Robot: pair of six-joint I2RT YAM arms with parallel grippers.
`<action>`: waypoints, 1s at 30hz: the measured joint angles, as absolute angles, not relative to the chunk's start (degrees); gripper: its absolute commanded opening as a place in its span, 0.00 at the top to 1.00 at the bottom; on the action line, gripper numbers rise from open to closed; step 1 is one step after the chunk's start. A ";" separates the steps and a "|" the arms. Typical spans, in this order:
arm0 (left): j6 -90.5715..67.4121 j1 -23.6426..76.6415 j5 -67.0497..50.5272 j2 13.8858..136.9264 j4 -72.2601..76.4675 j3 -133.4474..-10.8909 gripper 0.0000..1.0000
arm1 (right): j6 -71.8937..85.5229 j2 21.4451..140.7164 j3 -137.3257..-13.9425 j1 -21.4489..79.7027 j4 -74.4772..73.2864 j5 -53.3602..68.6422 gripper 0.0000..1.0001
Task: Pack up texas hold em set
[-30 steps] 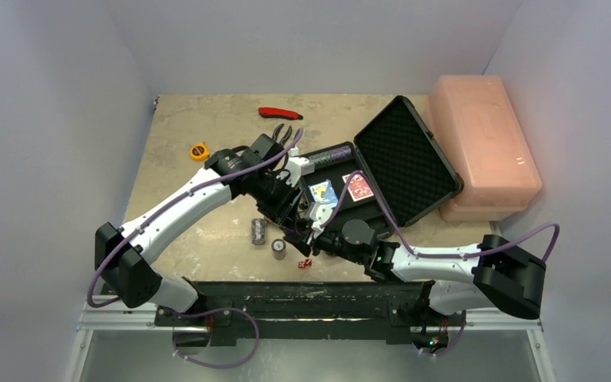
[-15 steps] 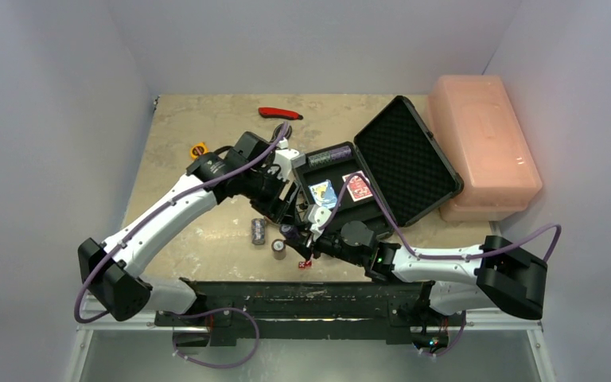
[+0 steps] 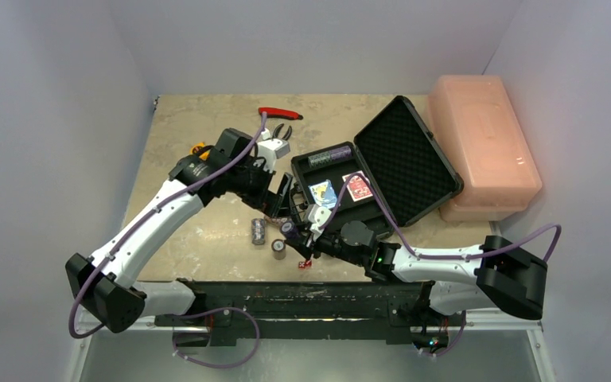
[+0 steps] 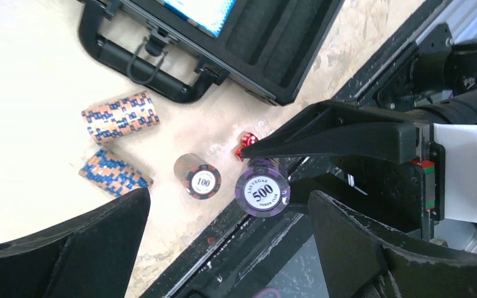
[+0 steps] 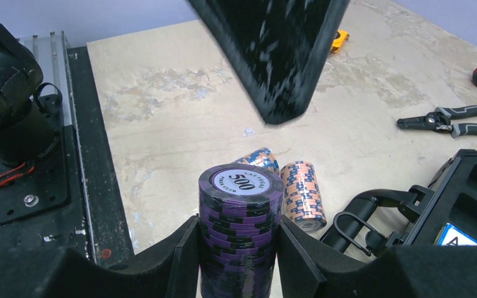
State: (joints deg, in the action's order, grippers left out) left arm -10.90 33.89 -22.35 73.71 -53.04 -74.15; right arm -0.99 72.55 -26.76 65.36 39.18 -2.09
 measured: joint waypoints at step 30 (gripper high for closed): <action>-12.62 29.95 9.02 53.12 -45.80 -68.62 0.01 | 17.30 75.09 -40.71 65.34 20.14 -16.12 1.00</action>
